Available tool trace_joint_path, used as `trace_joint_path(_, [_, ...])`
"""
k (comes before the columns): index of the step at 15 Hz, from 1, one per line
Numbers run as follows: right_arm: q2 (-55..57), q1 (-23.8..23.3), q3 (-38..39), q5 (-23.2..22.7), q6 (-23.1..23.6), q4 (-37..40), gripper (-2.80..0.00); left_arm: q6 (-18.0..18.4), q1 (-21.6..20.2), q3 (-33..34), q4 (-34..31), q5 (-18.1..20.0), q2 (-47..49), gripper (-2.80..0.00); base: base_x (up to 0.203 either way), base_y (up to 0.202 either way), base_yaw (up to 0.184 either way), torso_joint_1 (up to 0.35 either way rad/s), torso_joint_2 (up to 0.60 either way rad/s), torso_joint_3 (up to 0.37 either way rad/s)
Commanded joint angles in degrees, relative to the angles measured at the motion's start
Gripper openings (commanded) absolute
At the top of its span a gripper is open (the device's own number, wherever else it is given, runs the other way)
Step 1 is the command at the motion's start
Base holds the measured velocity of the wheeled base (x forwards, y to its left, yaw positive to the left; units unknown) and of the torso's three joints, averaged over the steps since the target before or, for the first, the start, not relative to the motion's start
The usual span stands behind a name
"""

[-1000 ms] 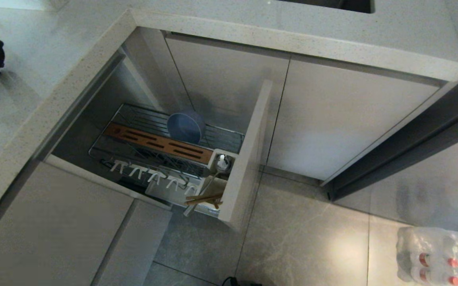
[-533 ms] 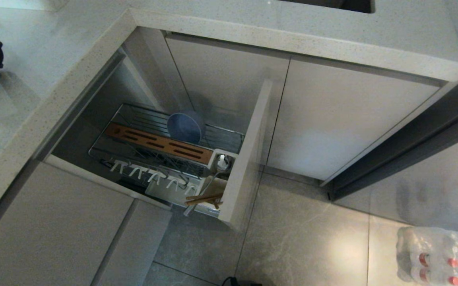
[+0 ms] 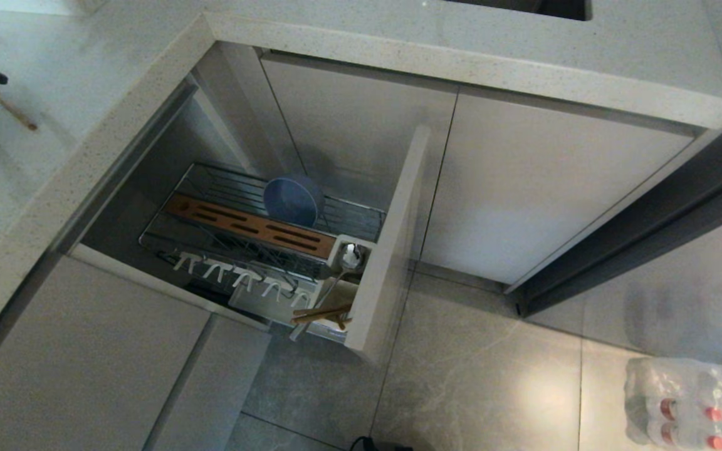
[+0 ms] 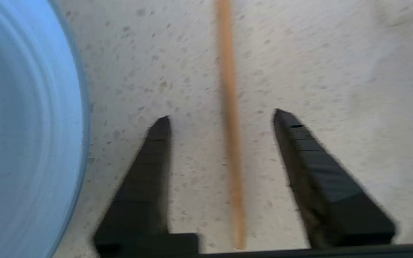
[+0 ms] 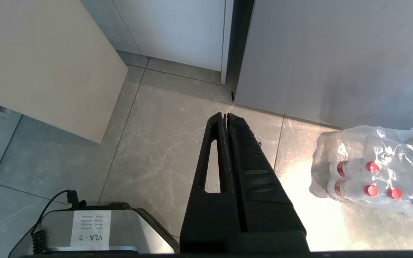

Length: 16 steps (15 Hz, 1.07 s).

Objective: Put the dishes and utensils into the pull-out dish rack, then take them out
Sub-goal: Take the chopsticks out of the cupboard

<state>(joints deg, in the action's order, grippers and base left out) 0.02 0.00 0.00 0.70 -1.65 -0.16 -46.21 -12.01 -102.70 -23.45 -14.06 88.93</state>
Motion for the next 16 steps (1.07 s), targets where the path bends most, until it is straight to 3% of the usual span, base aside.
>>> trace_joint_path(1, [0.1,0.0,0.0,0.0,0.0,0.0,-2.8,-0.2,0.0,-0.4,0.2,-0.2,-1.6,0.0,0.0,0.0,0.0,0.0,0.0,0.0])
trace_joint_path(8, [0.0,0.0,0.0,0.0,0.0,0.0,-2.8,1.6,1.5,-0.9,0.1,0.1,-9.6,0.0,0.0,0.0,0.0,0.0,0.0,0.0])
trace_joint_path(9, [0.1,0.0,0.0,0.0,0.0,0.0,-2.8,2.6,1.6,-0.9,0.1,0.2,-10.9,-2.52,0.0,0.0,0.0,0.0,0.0,0.0])
trace_joint_path(10, [0.1,0.0,0.0,0.0,0.0,0.0,-2.8,3.6,1.7,-0.8,0.1,0.2,-12.3,-2.8,0.0,0.0,0.0,0.0,0.0,0.0])
trace_joint_path(16, [0.1,0.0,0.0,0.0,0.0,0.0,-2.8,10.0,1.7,0.0,-0.1,1.0,-20.8,-2.8,0.0,0.0,0.0,0.0,0.0,0.0])
